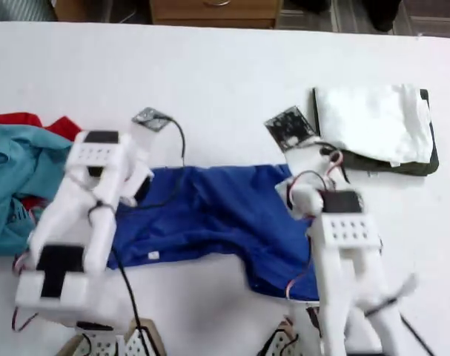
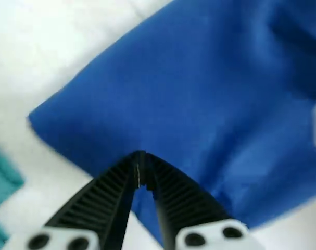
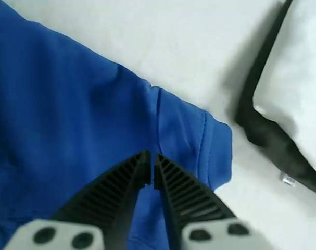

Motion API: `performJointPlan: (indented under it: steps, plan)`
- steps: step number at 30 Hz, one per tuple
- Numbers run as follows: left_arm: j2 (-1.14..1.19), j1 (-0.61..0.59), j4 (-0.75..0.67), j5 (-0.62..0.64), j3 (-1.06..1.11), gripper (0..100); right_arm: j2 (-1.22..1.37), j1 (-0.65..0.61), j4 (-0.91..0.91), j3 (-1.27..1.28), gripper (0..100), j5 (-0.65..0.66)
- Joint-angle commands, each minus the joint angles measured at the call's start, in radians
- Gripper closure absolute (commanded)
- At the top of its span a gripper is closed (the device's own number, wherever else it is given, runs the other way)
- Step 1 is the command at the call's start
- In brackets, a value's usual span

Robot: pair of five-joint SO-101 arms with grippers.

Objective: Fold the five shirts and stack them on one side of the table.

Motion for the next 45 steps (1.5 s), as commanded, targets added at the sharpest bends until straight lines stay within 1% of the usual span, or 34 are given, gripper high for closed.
performJointPlan:
  steps: [1,5,10,14,17,20,22,25,27,30,34,38,41,45]
  plan:
    - [0.123,-0.011,-0.02,0.009,-0.119,98,0.176,-0.001,-0.119,-0.044,97.9,-0.006]
    - [0.247,-0.041,0.009,0.009,-0.246,98,0.344,0.001,-0.174,-0.098,97.9,-0.006]
    - [0.416,-0.103,0.138,0.005,-0.466,98,0.538,0.013,-0.171,-0.259,97.9,-0.006]
    - [0.574,-0.158,0.256,0.003,-0.727,98,0.691,0.054,-0.17,-0.397,97.9,-0.006]
    - [0.694,-0.18,0.374,0.003,-0.955,98,0.78,0.093,-0.157,-0.47,97.9,-0.006]
    - [0.792,-0.18,0.505,0.002,-1.175,98,0.802,0.101,-0.076,-0.528,97.9,-0.006]
    - [0.842,-0.172,0.568,0.0,-1.303,98,0.794,0.099,-0.024,-0.557,97.9,-0.006]
    - [0.848,-0.164,0.577,0.003,-1.386,98,0.74,0.099,0.044,-0.591,97.9,-0.008]
    - [0.813,-0.144,0.578,0.003,-1.372,98,0.671,0.099,0.076,-0.592,97.9,-0.038]
    - [0.72,-0.107,0.578,0.003,-1.287,98,0.55,0.099,0.13,-0.591,97.9,-0.101]
    - [0.523,-0.051,0.575,0.005,-1.086,98,0.394,0.087,0.199,-0.565,97.9,-0.12]
    - [0.292,-0.015,0.552,0.002,-0.831,97,0.231,0.035,0.229,-0.427,97.9,-0.117]
    - [0.127,-0.012,0.451,0.0,-0.581,97,0.11,-0.021,0.211,-0.272,97.9,-0.112]
    - [-0.057,0.002,0.23,-0.002,-0.185,97,0.004,-0.108,0.127,-0.055,97.9,-0.11]
